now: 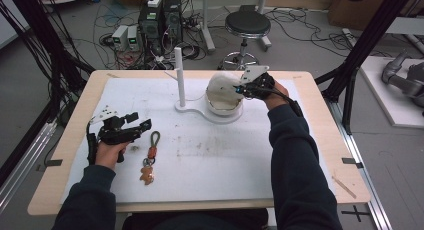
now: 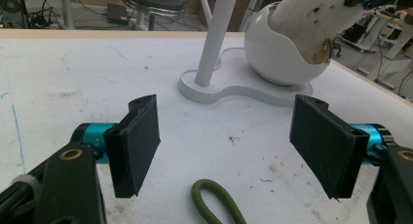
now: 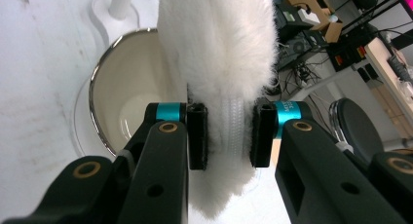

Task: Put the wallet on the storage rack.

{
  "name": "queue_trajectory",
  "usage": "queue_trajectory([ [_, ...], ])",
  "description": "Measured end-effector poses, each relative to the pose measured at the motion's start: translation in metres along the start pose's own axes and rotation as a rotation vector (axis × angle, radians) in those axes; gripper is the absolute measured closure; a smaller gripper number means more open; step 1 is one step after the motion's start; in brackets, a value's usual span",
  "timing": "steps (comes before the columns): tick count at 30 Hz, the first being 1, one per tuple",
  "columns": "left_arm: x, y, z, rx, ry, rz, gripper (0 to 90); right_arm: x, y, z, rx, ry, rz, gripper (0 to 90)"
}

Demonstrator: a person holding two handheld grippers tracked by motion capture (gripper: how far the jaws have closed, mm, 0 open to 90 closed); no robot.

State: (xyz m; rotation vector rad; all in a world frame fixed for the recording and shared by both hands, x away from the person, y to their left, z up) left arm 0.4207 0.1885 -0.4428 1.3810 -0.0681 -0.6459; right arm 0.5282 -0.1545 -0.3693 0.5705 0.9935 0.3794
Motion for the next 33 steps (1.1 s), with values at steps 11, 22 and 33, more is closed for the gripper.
queue_trajectory([
  [11, 0.000, 0.000, 0.000, -0.003, -0.001, 0.001, 26.5, 0.031, -0.001, -0.013, -0.054, 0.020, -0.103, 75.2],
  [22, 0.001, -0.001, 0.001, -0.006, -0.005, -0.002, 26.5, 0.036, -0.014, -0.013, 0.120, 0.031, -0.011, 61.0],
  [33, 0.000, -0.002, 0.000, -0.004, -0.010, -0.007, 26.6, -0.034, -0.033, -0.014, 0.497, 0.069, 0.171, 38.3],
])
Point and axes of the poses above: each handheld gripper's, and its own axes: x roughly forward along the jaws, y roughly out of its top, z roughly to its right, the point moved 9 cm from there along x, roughly forward along the jaws, and after that the axes turned 11 degrees about y, right-handed, at the moved point
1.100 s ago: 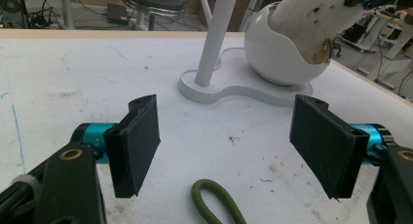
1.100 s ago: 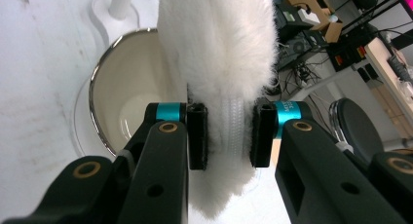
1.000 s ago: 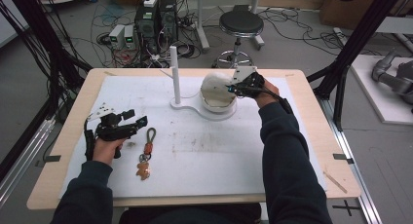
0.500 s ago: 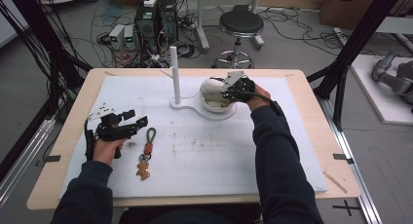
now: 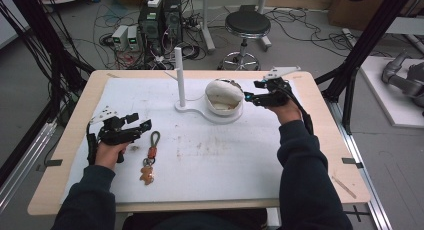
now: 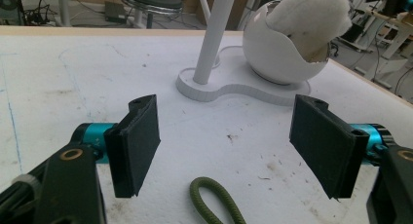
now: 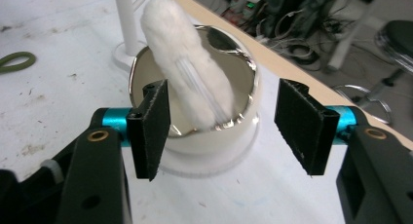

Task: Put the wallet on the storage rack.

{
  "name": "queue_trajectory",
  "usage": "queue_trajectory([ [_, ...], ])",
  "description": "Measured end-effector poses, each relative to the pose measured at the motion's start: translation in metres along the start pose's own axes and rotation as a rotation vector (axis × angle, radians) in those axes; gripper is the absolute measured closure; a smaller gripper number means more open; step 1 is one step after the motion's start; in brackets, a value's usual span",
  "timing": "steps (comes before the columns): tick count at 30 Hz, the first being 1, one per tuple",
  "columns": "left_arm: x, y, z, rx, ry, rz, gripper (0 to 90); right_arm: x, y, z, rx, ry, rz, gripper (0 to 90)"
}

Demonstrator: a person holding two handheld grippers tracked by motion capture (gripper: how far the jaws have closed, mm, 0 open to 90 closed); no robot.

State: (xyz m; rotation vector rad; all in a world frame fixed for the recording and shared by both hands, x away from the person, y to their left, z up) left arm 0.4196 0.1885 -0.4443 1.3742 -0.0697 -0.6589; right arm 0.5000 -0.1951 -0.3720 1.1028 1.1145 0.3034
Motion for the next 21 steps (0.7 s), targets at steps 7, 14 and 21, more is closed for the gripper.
queue_trajectory([
  [7, -0.001, 0.004, -0.001, 0.004, 0.021, 0.029, 23.2, -0.039, -0.041, -0.013, 0.078, -0.042, 0.081, 30.1],
  [14, -0.002, 0.004, 0.004, 0.024, 0.014, 0.032, 18.4, -0.054, -0.096, -0.016, 0.174, -0.112, 0.086, 22.5],
  [21, 0.000, 0.003, 0.010, 0.056, 0.018, 0.020, 18.4, -0.062, -0.114, -0.013, 0.181, -0.155, 0.077, 22.3],
])
Point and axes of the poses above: each handheld gripper's, and its own axes: x roughly forward along the jaws, y roughly out of its top, z roughly to its right, the point moved 9 cm from there along x, roughly forward along the jaws, and after that the axes turned 11 degrees about y, right-handed, at the moved point
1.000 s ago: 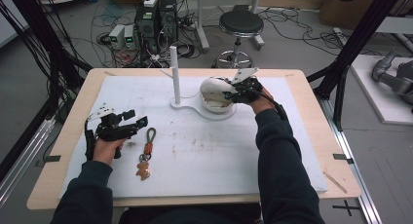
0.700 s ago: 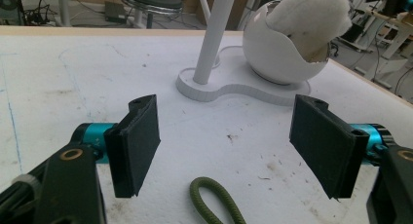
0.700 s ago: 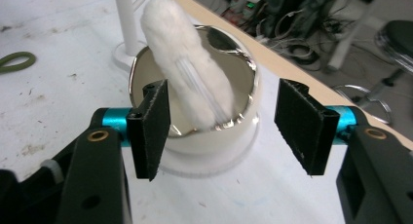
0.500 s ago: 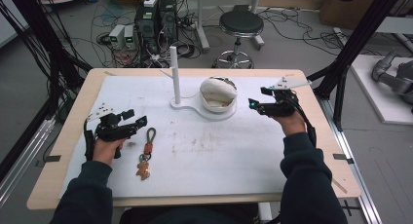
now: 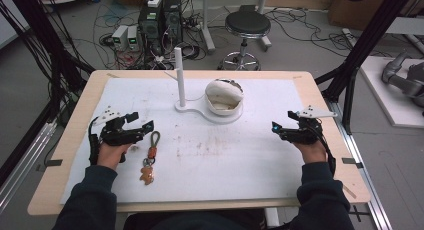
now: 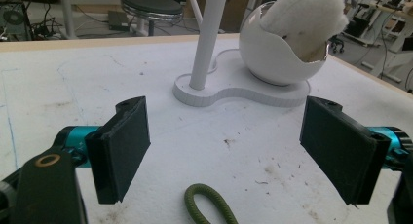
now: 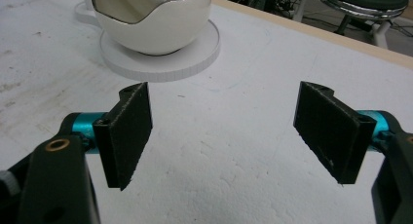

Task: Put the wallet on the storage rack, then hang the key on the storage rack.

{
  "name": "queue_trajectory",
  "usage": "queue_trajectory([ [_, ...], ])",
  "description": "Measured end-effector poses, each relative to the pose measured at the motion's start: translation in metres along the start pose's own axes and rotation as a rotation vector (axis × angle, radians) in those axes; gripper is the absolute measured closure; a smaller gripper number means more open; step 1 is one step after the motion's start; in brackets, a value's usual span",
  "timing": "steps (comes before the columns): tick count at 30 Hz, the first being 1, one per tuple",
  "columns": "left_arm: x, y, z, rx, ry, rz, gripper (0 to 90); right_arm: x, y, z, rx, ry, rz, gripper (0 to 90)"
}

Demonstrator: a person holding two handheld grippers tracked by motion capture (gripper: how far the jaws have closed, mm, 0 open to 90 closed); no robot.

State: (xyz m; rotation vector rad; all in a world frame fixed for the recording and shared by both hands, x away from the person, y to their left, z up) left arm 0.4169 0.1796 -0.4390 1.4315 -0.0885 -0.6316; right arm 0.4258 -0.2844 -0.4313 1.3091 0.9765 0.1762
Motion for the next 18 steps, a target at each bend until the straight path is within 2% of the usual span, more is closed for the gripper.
queue_trajectory([
  [4, 0.004, -0.002, 0.002, 0.008, -0.005, -0.015, 18.4, -0.004, -0.005, 0.003, 0.004, -0.011, -0.004, 22.4],
  [11, 0.007, -0.006, 0.002, 0.012, -0.004, -0.037, 18.4, -0.016, -0.021, 0.015, 0.062, -0.060, 0.018, 22.4],
  [13, 0.007, -0.006, 0.002, 0.014, 0.000, -0.040, 18.4, -0.018, -0.023, 0.016, 0.073, -0.061, 0.027, 22.5],
  [18, 0.007, -0.009, 0.005, 0.036, 0.009, -0.064, 18.4, -0.017, -0.023, 0.015, 0.060, -0.063, 0.025, 23.6],
])
Point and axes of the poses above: each handheld gripper's, and its own axes: x roughly forward along the jaws, y roughly out of its top, z roughly to its right, the point moved 9 cm from there along x, roughly forward along the jaws, and after that the axes turned 11 degrees about y, right-handed, at the moved point
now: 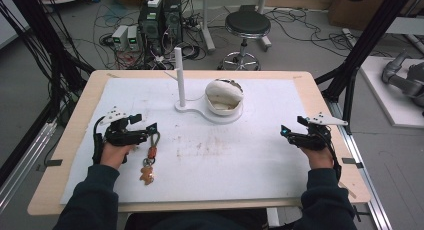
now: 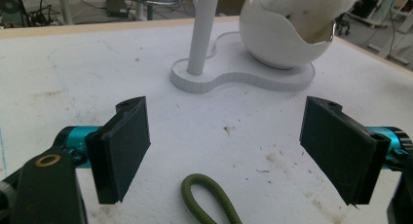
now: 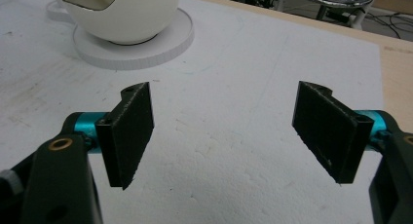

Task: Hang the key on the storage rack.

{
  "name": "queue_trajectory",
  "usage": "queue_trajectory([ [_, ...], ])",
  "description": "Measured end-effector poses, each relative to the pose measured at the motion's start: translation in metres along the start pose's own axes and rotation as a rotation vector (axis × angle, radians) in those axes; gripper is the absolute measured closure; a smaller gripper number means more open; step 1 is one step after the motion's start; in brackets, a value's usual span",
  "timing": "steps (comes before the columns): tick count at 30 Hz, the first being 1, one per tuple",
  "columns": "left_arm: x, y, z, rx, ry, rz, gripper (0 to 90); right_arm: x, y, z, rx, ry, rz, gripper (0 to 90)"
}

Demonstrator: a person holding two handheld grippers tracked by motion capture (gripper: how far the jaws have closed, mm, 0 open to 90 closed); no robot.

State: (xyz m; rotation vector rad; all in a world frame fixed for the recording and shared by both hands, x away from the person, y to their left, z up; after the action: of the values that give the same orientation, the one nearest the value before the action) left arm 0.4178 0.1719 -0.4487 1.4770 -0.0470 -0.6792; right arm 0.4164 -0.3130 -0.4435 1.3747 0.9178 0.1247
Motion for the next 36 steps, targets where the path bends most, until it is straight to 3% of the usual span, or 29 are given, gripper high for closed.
queue_trajectory([
  [3, 0.001, -0.008, 0.003, 0.017, 0.036, -0.060, 18.4, 0.001, 0.001, -0.001, -0.016, 0.002, -0.002, 24.4],
  [4, 0.001, -0.008, 0.003, 0.017, 0.036, -0.060, 18.4, 0.001, 0.001, -0.002, -0.016, 0.003, -0.003, 24.5],
  [5, 0.002, -0.014, 0.006, 0.043, 0.048, -0.103, 18.4, 0.000, 0.001, -0.002, -0.016, 0.003, -0.001, 24.5],
  [6, 0.002, -0.014, 0.006, 0.043, 0.048, -0.103, 19.2, 0.000, 0.001, -0.002, -0.016, 0.003, -0.001, 24.5],
  [7, 0.002, -0.021, 0.008, 0.091, 0.072, -0.156, 21.9, 0.000, 0.001, -0.002, -0.015, 0.005, 0.000, 24.6],
  [8, 0.002, -0.024, 0.009, 0.114, 0.084, -0.180, 25.4, 0.000, 0.001, -0.002, -0.016, 0.007, 0.000, 24.7],
  [12, 0.001, -0.031, 0.011, 0.114, 0.075, -0.235, 42.7, 0.002, 0.000, -0.003, -0.017, 0.011, -0.007, 24.8],
  [13, 0.002, -0.036, 0.011, 0.118, 0.088, -0.272, 43.9, 0.003, -0.001, -0.002, -0.016, 0.011, -0.011, 24.8],
  [14, 0.002, -0.036, 0.011, 0.118, 0.088, -0.272, 44.3, 0.003, -0.001, -0.002, -0.016, 0.011, -0.011, 24.8],
  [19, -0.008, -0.050, 0.015, 0.134, 0.162, -0.368, 40.9, 0.005, -0.002, -0.004, -0.021, 0.012, -0.018, 25.1],
  [21, -0.013, -0.060, 0.019, 0.156, 0.155, -0.410, 39.9, 0.006, -0.002, -0.005, -0.024, 0.015, -0.021, 25.1],
  [23, -0.014, -0.066, 0.020, 0.169, 0.152, -0.433, 41.2, 0.007, -0.002, -0.006, -0.028, 0.014, -0.025, 25.2],
  [24, -0.015, -0.071, 0.023, 0.193, 0.168, -0.434, 41.8, 0.008, -0.002, -0.006, -0.025, 0.017, -0.027, 25.2],
  [26, -0.015, -0.070, 0.024, 0.201, 0.179, -0.436, 44.8, 0.008, -0.002, -0.006, -0.030, 0.014, -0.029, 25.2],
  [30, -0.015, -0.069, 0.031, 0.234, 0.151, -0.441, 64.0, 0.010, -0.003, -0.007, -0.042, 0.017, -0.042, 25.4],
  [36, -0.013, -0.066, 0.030, 0.173, 0.094, -0.417, 74.9, 0.009, -0.003, -0.007, -0.039, 0.018, -0.038, 25.5],
])
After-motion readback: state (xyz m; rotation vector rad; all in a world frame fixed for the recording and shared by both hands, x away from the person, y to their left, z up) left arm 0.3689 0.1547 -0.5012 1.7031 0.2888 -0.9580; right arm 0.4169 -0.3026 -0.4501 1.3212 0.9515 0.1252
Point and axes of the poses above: each handheld gripper's, and its own axes: x roughly forward along the jaws, y roughly out of its top, z roughly to its right, the point moved 9 cm from there along x, roughly forward along the jaws, and after that the axes turned 11 degrees about y, right-handed, at the moved point
